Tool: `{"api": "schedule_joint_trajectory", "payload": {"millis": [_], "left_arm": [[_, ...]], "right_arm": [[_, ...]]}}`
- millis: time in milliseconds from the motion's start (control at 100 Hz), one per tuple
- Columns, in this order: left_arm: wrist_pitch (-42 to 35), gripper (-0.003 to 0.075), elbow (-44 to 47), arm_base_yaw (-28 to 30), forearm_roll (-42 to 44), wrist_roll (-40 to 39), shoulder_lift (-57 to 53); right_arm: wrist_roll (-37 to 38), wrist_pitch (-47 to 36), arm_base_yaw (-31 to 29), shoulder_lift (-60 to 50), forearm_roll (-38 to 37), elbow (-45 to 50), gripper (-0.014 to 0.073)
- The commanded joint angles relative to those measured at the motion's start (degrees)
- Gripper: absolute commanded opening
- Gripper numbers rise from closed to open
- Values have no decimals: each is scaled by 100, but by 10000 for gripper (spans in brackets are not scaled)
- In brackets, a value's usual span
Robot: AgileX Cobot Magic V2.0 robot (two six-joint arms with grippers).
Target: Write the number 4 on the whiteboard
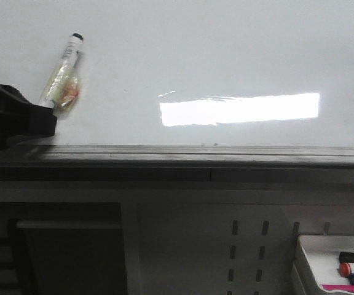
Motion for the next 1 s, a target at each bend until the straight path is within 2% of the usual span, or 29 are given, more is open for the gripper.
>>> {"api": "schedule_joint_trajectory", "payload": {"millis": [0, 170, 240, 290, 360, 440, 510, 650, 850, 990], "left_arm": [[-407, -20, -156, -36, 783, 11, -372], [-391, -20, -156, -36, 2785, 11, -846], [-429, -20, -110, -36, 3631, 11, -984], [-484, -20, -74, -36, 4111, 11, -1071], [-685, -20, 24, -36, 4619, 11, -1198], [-983, -20, 127, -36, 5104, 11, -1311], [-1109, -20, 207, -36, 5401, 11, -1378], [-1133, -20, 262, -36, 5478, 11, -1419], [-1157, -20, 262, -36, 5478, 11, -1419], [-1147, -20, 262, -36, 5478, 11, -1419]], "right_arm": [[-200, -161, 491, 284, 16, -425, -64], [-730, -188, 1978, 904, 16, -1249, -61], [-943, -256, 2610, 1150, 4, -1606, -24], [-1022, -257, 3042, 1357, -21, -1836, 39], [-1022, -207, 3400, 1624, -70, -2129, 174], [-1022, -163, 3568, 1899, -70, -2401, 349], [-1022, -163, 3579, 2156, -70, -2554, 435], [-1022, -176, 3608, 2574, 73, -2831, 420], [-1049, -227, 4089, 3042, 32, -3256, 395], [-1049, -348, 4198, 3369, -39, -3429, 395]]}}
